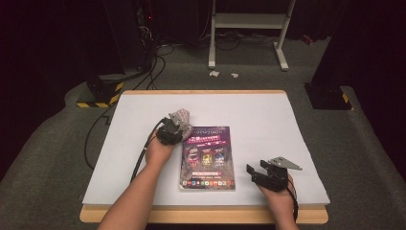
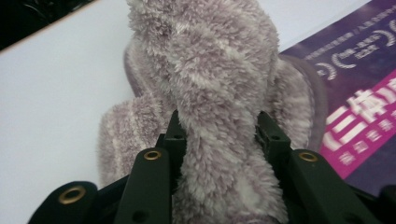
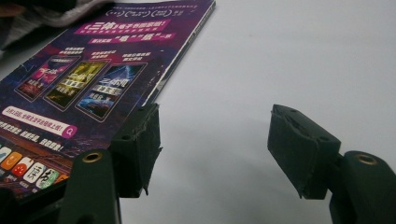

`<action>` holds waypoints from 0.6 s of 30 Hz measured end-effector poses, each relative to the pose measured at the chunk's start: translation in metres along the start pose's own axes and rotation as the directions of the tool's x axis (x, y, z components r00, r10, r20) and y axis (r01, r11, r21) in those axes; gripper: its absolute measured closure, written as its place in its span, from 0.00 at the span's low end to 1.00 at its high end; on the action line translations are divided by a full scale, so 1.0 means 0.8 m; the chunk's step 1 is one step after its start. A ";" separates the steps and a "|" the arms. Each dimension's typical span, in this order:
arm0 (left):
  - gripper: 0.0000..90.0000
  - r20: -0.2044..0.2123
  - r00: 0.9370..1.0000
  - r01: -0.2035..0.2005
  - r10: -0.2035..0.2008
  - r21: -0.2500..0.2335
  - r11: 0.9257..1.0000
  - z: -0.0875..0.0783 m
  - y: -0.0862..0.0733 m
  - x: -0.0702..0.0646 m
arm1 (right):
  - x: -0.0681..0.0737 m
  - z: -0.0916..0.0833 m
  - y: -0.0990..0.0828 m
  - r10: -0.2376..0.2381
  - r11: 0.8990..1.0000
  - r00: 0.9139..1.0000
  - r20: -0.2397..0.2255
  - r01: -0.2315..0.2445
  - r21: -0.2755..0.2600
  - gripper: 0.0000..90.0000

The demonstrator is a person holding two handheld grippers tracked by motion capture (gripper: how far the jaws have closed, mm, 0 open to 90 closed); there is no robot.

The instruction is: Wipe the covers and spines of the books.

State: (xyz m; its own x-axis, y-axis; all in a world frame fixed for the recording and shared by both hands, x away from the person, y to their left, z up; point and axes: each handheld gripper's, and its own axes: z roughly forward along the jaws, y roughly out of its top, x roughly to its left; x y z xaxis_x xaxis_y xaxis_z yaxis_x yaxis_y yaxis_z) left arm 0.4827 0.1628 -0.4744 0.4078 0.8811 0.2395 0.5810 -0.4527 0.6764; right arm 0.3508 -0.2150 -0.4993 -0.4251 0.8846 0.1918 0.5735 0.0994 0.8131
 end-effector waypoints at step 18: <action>0.70 -0.106 0.990 0.097 -0.092 0.049 0.994 -0.028 -0.047 0.099 | 0.002 0.000 -0.003 -0.003 1.000 1.000 0.009 0.003 0.009 0.38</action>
State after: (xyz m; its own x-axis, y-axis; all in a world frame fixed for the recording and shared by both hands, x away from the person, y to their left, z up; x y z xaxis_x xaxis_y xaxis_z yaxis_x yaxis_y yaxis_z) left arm 0.4778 0.2526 -0.4651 0.2758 0.9284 0.2491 0.6514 -0.3711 0.6618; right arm 0.3488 -0.2138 -0.5007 -0.4206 0.8884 0.1839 0.5781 0.1063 0.8090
